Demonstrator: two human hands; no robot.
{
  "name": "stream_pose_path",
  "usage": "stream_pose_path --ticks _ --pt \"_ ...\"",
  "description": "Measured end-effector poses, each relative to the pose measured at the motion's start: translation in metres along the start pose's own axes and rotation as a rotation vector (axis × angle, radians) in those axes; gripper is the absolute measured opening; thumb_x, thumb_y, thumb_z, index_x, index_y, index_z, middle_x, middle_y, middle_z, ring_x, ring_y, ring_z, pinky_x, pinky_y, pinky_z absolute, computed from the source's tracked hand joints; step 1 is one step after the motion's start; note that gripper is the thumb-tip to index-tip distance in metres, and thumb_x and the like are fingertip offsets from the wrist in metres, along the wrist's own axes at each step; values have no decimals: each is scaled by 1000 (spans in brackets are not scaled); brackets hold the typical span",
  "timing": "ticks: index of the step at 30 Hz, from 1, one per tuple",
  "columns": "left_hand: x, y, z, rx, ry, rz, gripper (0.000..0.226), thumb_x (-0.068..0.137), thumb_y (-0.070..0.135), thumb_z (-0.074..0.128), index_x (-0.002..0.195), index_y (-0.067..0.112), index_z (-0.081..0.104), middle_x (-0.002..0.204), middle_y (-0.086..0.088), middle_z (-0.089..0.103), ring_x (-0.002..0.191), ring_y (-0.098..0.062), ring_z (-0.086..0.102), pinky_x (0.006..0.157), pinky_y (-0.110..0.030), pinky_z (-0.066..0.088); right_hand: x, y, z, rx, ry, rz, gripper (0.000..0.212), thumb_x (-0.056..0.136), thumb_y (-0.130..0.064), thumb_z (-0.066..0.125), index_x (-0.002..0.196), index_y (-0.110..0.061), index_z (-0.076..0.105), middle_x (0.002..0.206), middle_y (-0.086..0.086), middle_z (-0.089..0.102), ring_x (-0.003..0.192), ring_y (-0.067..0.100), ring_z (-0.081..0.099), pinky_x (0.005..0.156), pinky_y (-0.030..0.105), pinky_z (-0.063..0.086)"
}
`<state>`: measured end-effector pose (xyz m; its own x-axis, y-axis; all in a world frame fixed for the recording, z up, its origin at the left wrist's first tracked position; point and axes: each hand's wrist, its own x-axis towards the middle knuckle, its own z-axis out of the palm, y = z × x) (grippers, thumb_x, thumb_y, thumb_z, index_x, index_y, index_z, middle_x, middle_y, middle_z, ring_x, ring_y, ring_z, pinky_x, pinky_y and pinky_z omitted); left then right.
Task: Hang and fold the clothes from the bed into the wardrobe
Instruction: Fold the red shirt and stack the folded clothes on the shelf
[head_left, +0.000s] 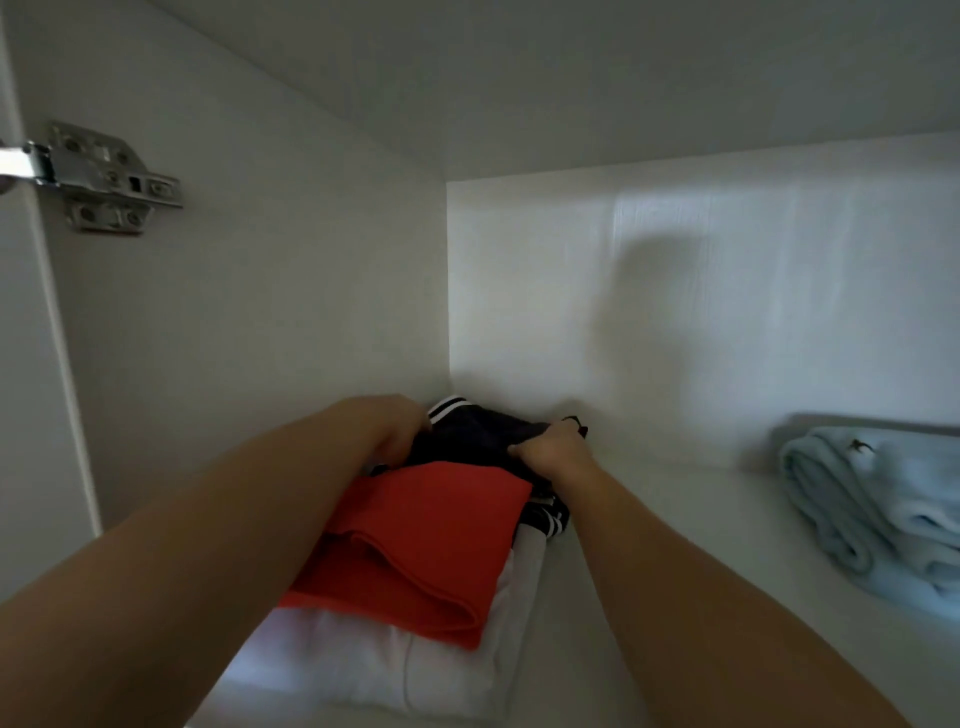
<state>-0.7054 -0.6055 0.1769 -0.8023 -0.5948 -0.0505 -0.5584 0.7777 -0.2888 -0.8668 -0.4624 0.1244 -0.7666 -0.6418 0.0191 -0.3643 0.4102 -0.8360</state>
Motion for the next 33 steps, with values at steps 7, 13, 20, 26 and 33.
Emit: stream_pose_path --ticks 7,13,20,26,33 --pt "0 -2 -15 -146 79 35 59 82 15 72 138 31 60 136 -2 62 118 -21 61 101 -34 50 -12 -2 -10 -540 236 -320 46 92 -39 60 135 -23 55 133 12 50 120 35 49 95 40 45" --pt "3 18 3 -242 -59 129 59 90 10 57 145 32 54 152 5 49 136 -16 49 111 -33 39 -13 30 5 -675 -78 -546 24 97 -11 50 75 -10 60 82 4 62 81 24 60 73 36 48" --pt "-4 31 3 -237 -91 106 57 97 17 57 152 25 43 159 -1 40 144 -21 40 118 -36 31 -22 46 12 -633 -60 -592 32 102 -21 48 128 -6 61 125 10 64 111 30 61 96 39 48" --pt "-56 27 -4 -519 313 -43 36 97 15 59 132 15 65 133 -6 66 121 -21 61 99 -24 43 -54 34 -20 -591 -96 -587 24 105 -5 38 95 1 60 98 15 61 92 31 58 74 35 38" --pt "-132 53 0 -557 485 -51 24 99 30 59 116 21 73 118 0 72 105 -17 63 84 -21 40 -112 4 -43 -439 -4 -623 47 106 -31 42 61 -15 44 60 0 48 57 16 45 50 30 26"
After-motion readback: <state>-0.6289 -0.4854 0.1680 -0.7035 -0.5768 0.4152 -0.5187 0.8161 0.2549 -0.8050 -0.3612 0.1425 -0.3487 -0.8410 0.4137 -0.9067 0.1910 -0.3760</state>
